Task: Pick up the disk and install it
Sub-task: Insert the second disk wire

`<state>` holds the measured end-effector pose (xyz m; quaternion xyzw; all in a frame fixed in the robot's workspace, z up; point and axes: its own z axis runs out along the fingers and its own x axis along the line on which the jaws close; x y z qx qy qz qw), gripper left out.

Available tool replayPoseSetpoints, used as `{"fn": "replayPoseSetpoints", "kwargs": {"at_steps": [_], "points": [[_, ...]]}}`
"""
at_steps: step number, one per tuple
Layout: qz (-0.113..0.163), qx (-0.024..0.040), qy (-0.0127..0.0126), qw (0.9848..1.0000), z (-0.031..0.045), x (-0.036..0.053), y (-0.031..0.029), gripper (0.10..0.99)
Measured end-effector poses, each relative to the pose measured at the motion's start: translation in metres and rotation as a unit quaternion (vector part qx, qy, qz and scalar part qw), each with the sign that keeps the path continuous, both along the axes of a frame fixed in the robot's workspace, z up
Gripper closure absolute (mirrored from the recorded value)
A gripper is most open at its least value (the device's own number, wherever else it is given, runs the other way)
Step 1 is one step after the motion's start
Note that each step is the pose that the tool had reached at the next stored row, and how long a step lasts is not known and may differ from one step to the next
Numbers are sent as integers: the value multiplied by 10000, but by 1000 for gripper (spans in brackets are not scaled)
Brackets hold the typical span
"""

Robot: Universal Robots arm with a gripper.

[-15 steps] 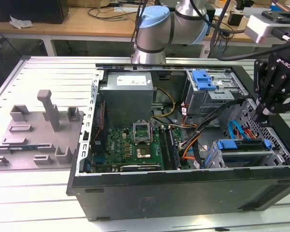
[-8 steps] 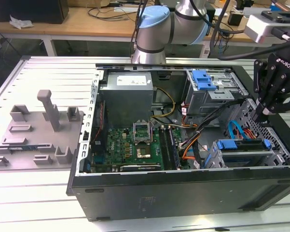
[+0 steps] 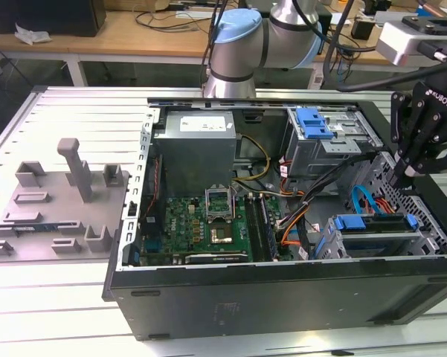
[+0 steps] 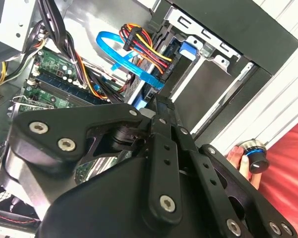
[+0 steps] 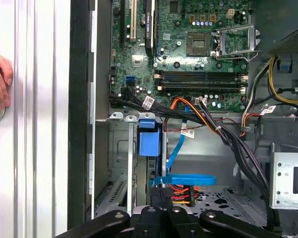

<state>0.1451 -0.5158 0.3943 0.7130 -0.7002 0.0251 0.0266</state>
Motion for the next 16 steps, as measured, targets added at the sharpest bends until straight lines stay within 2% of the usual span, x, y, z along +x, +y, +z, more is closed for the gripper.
{"fn": "replayPoseSetpoints", "kwargs": {"at_steps": [16], "points": [[0, -65, 0, 10000, 0, 0, 22, 980]]}}
